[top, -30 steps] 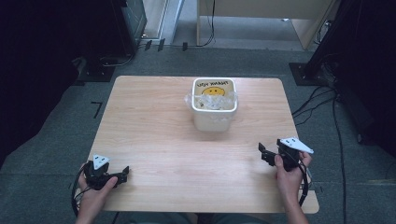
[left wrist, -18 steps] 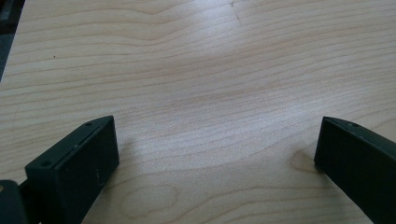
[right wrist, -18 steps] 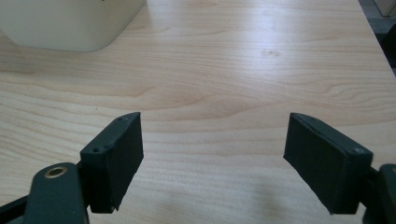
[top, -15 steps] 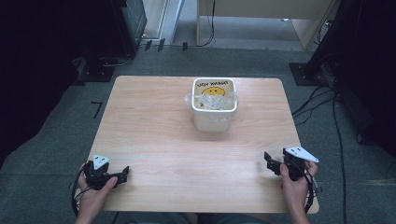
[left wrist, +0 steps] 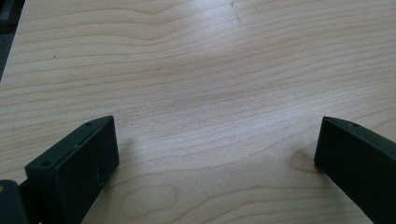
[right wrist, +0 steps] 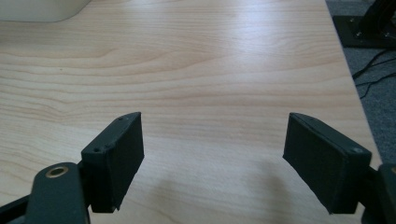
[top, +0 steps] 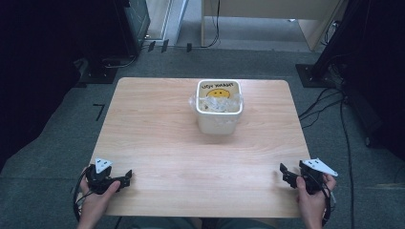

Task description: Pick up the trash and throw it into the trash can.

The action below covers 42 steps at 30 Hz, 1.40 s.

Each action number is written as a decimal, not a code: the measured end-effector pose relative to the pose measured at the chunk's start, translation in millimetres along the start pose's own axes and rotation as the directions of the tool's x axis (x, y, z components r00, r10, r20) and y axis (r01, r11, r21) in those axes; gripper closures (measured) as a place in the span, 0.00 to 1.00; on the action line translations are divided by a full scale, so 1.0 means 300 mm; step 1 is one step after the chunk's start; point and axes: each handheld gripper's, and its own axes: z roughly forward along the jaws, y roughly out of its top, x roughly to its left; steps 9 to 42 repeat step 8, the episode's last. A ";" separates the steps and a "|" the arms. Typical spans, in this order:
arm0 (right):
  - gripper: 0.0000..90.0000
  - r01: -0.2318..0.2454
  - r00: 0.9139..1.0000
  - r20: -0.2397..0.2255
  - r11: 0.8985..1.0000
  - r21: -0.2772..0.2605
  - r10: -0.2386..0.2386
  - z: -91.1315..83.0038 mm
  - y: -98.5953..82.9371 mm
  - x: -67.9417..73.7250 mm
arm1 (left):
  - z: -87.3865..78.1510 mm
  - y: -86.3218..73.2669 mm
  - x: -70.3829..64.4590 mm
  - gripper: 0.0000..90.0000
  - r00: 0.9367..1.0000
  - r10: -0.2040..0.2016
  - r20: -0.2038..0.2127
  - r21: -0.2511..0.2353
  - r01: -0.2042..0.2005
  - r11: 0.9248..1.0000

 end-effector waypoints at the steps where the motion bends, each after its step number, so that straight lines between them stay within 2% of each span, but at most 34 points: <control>1: 0.23 -0.003 1.000 0.002 1.000 0.000 0.003 -0.003 -0.003 -0.004 | 0.000 0.000 0.000 0.00 1.000 0.000 0.000 0.000 0.000 1.000; 8: 0.23 -0.021 1.000 0.018 1.000 -0.011 0.021 -0.018 -0.008 -0.024 | 0.000 0.000 0.000 0.00 1.000 0.000 0.000 0.000 0.000 1.000; 42: 0.23 -0.021 1.000 0.018 1.000 -0.011 0.021 -0.018 -0.008 -0.024 | 0.000 0.000 0.000 0.00 1.000 0.000 0.000 0.000 0.000 1.000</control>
